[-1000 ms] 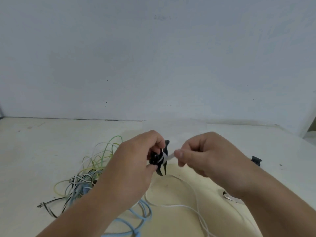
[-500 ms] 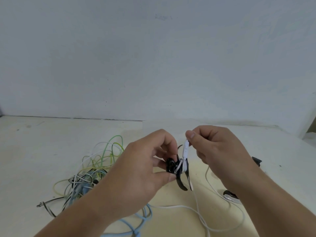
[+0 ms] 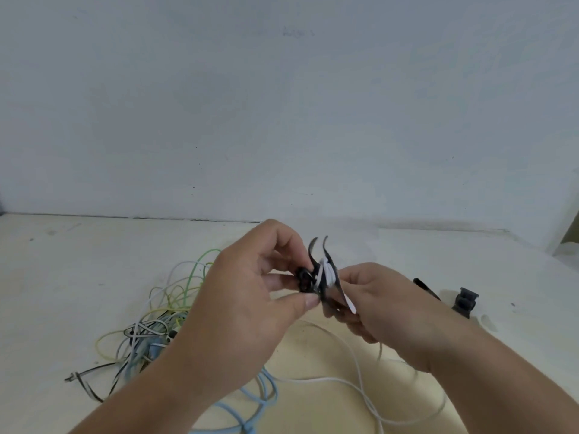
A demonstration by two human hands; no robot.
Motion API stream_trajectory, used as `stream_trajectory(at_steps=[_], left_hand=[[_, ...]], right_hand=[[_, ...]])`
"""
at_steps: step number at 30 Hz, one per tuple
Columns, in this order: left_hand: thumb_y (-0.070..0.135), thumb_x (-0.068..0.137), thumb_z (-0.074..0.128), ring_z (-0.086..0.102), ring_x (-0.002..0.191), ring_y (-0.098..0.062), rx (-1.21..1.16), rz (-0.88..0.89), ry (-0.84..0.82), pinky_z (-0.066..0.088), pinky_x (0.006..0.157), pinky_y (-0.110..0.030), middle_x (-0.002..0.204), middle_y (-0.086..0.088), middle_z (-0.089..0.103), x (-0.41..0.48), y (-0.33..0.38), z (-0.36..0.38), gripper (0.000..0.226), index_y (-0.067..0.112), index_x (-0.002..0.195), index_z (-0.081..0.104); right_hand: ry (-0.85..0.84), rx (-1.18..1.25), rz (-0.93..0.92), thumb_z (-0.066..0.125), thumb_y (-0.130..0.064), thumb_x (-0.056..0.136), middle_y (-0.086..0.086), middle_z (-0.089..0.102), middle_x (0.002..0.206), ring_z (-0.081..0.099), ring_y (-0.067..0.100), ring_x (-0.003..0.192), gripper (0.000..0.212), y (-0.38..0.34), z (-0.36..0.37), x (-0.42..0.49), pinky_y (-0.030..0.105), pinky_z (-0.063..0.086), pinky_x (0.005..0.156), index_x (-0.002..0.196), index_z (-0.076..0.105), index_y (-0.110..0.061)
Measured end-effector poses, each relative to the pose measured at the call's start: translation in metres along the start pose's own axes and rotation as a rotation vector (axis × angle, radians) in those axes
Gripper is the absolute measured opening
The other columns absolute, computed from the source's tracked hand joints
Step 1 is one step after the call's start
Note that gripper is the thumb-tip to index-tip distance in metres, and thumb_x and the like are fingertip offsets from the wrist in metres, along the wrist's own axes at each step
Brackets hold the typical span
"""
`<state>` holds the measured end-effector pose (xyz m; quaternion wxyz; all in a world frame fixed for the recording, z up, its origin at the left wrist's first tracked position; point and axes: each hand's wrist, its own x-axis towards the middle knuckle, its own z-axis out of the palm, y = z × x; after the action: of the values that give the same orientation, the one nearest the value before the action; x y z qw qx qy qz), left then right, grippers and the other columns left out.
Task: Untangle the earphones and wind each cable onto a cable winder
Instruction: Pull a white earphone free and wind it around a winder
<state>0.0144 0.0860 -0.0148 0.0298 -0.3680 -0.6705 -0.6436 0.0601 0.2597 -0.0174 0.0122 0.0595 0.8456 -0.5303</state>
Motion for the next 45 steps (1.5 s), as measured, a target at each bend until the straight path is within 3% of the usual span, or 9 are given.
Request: stream_trajectory(at_steps=[3,6,13,19,23,28,33,42,45], left_hand=[[-0.015,0.069,0.079,0.073,0.079,-0.02,0.063,-0.03,0.093,0.058,0.075,-0.028,0.085,-0.003,0.071,0.003,-0.002,-0.004,0.044,0.023,0.08,0.061],[-0.01,0.072,0.08,0.073,0.076,-0.015,0.207,-0.055,0.153,0.054,0.071,-0.019,0.085,0.003,0.072,0.005,-0.005,-0.01,0.044,0.028,0.08,0.061],[-0.002,0.07,0.084,0.068,0.071,-0.003,0.425,-0.07,0.185,0.049,0.065,-0.01,0.083,0.02,0.068,0.004,-0.01,-0.011,0.042,0.031,0.082,0.06],[0.004,0.071,0.085,0.064,0.079,0.0,0.614,-0.017,0.053,0.046,0.069,-0.008,0.088,0.025,0.063,0.002,-0.012,-0.012,0.043,0.035,0.084,0.059],[0.005,0.077,0.08,0.064,0.082,0.0,0.63,0.012,-0.103,0.047,0.07,-0.01,0.089,0.02,0.065,0.0,-0.01,-0.007,0.043,0.037,0.091,0.057],[0.0,0.076,0.081,0.066,0.081,-0.003,0.442,-0.028,-0.203,0.048,0.072,-0.011,0.093,0.018,0.066,-0.006,0.0,0.0,0.049,0.038,0.094,0.054],[-0.007,0.067,0.08,0.067,0.082,-0.017,0.191,-0.072,-0.203,0.059,0.077,-0.033,0.089,0.004,0.068,-0.001,0.001,-0.005,0.052,0.032,0.092,0.058],[-0.004,0.059,0.079,0.068,0.08,-0.017,0.001,-0.055,-0.141,0.054,0.073,-0.026,0.085,-0.001,0.068,0.002,-0.002,-0.006,0.045,0.026,0.086,0.06],[-0.004,0.059,0.08,0.069,0.079,-0.017,-0.023,-0.027,-0.089,0.056,0.073,-0.026,0.085,-0.003,0.069,0.003,-0.003,-0.006,0.043,0.022,0.086,0.059]], right_hand=[[-0.134,-0.023,-0.031,0.047,-0.035,0.103,-0.002,0.041,0.058,0.032,0.01,0.048,0.04,-0.001,0.003,-0.003,0.015,0.026,0.044,0.074,0.065,-0.014],[-0.185,-0.034,-0.077,0.046,-0.028,0.104,-0.004,0.039,0.057,0.031,0.009,0.049,0.037,-0.002,0.002,-0.005,0.013,0.027,0.044,0.081,0.068,-0.009],[-0.23,-0.097,-0.17,0.053,-0.027,0.102,-0.001,0.035,0.059,0.027,0.017,0.056,0.032,-0.003,-0.004,-0.007,0.026,0.025,0.052,0.084,0.073,-0.011],[-0.153,-0.017,-0.314,0.058,-0.037,0.089,0.003,0.037,0.058,0.029,0.021,0.057,0.03,-0.01,-0.005,-0.01,0.033,0.023,0.054,0.077,0.072,-0.013],[0.014,-0.031,-0.39,0.058,-0.035,0.085,-0.008,0.036,0.052,0.031,0.01,0.051,0.027,-0.015,-0.008,-0.013,0.018,0.028,0.051,0.071,0.07,-0.015],[0.254,-0.141,-0.412,0.061,-0.017,0.09,-0.008,0.038,0.048,0.031,0.006,0.046,0.027,-0.017,-0.008,-0.013,0.014,0.028,0.045,0.063,0.066,-0.016],[0.407,-0.065,-0.334,0.063,-0.023,0.092,-0.011,0.036,0.047,0.029,0.006,0.042,0.029,-0.014,-0.01,-0.008,0.011,0.025,0.04,0.064,0.066,-0.017],[0.213,0.037,-0.059,0.057,-0.024,0.097,-0.002,0.034,0.051,0.024,0.011,0.042,0.045,-0.008,-0.009,-0.002,0.019,0.021,0.041,0.052,0.06,-0.021],[0.118,0.031,-0.023,0.053,-0.023,0.1,0.001,0.038,0.056,0.026,0.012,0.046,0.041,-0.006,-0.009,-0.002,0.022,0.022,0.046,0.061,0.064,-0.015]])
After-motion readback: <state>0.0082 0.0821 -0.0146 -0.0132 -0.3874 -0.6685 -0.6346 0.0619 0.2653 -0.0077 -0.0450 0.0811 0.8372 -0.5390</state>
